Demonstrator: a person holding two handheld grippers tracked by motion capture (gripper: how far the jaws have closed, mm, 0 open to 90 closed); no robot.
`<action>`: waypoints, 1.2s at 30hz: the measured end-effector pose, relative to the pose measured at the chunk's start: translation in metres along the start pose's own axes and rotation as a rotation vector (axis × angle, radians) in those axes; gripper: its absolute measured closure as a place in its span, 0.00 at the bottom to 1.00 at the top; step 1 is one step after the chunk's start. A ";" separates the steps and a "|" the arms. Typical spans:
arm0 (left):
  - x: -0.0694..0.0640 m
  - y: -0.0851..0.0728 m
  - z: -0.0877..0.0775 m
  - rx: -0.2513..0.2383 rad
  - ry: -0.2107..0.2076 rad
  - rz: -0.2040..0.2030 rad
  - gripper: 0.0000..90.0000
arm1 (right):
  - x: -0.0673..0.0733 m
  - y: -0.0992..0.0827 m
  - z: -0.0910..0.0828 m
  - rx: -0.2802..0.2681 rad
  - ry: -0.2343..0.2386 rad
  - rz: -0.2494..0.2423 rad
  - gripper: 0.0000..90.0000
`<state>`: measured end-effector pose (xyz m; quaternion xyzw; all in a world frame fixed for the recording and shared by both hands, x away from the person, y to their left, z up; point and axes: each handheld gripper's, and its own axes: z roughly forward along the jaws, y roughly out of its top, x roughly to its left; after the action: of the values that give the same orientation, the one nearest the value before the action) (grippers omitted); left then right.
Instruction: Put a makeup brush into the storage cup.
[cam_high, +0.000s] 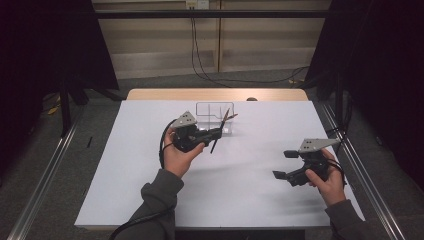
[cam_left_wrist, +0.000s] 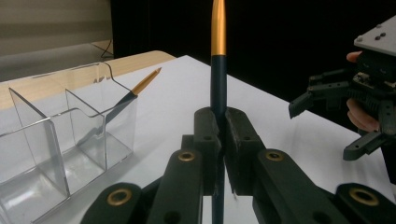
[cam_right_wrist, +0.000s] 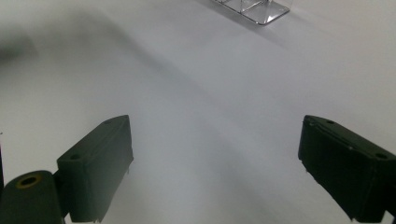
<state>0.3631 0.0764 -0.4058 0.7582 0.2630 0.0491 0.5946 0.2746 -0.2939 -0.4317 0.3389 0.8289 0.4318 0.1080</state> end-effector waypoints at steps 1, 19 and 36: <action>0.000 0.000 0.000 -0.003 0.002 -0.001 0.93 | 0.000 0.000 0.000 0.000 -0.004 0.000 0.10; 0.004 0.005 0.007 -0.088 0.012 -0.041 0.93 | 0.001 0.000 -0.002 -0.019 0.002 -0.002 0.10; 0.009 0.010 0.013 -0.111 0.030 -0.044 0.93 | 0.001 -0.001 -0.008 -0.065 -0.007 0.000 0.10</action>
<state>0.3793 0.0674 -0.4025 0.7170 0.2855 0.0617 0.6329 0.2696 -0.2988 -0.4281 0.3369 0.8140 0.4573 0.1219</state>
